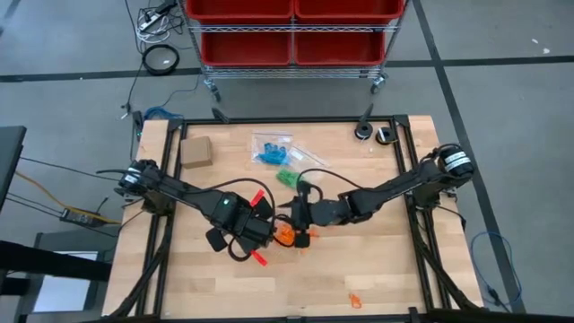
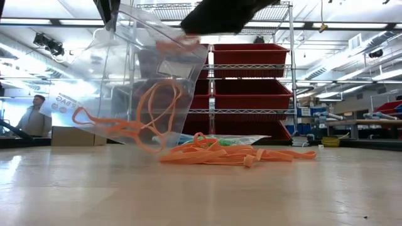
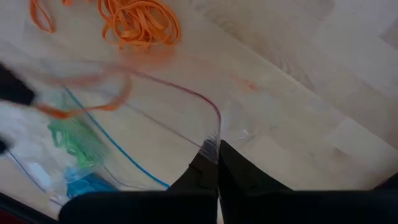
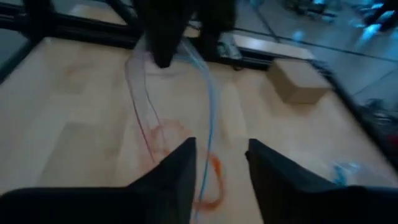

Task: Sort rubber bands
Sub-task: Put the orange rubber band into the transparent zip bag

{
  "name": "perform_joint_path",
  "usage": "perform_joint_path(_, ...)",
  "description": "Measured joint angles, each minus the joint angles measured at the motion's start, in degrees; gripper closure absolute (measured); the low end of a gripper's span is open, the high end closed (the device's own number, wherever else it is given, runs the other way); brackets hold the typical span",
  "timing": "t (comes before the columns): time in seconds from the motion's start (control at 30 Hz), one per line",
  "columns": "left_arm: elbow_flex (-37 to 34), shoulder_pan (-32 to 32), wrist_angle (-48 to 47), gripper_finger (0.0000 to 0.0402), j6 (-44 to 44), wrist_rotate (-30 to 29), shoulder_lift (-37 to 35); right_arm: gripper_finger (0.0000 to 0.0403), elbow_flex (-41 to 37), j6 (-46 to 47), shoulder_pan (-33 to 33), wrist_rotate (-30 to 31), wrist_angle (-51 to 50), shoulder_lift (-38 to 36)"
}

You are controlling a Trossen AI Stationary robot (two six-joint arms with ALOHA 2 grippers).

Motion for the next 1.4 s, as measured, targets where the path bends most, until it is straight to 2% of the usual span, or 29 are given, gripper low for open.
perform_joint_path(0.1,-0.02,0.06,-0.08,0.0401,-0.01,-0.06,0.00,0.0236,0.11,0.14,2.23,3.73,-3.59,-2.64)
perform_joint_path(0.27,-0.02,0.04,-0.15,0.0401,0.40,-0.04,0.00,0.0227,0.11,4.54,5.64,8.34,-11.90,-6.10)
perform_joint_path(0.4,-0.02,0.04,-0.16,0.0401,0.43,-0.04,0.00,0.0230,-0.51,15.05,8.01,11.55,-25.39,-6.34)
perform_joint_path(0.5,-0.04,0.04,-0.11,0.0401,0.47,-0.04,0.00,0.0231,-4.73,24.14,9.02,11.65,-28.88,-5.81)
perform_joint_path(0.67,-0.06,0.04,-0.06,0.0401,0.82,-0.04,0.00,0.0231,-16.16,34.56,9.26,10.52,-19.79,-5.78)
perform_joint_path(0.93,-0.11,0.04,-0.08,0.0401,0.52,-0.02,0.00,0.0233,-30.00,41.11,7.72,6.91,-2.68,-5.76)
perform_joint_path(1.23,-0.11,0.04,0.07,0.0401,0.38,-0.02,0.00,0.0239,-34.81,41.61,7.14,3.86,1.81,-5.72)
perform_joint_path(1.4,-0.11,0.04,0.20,0.0401,0.38,-0.02,0.00,0.0241,-34.36,37.36,6.88,2.35,9.51,-0.18)
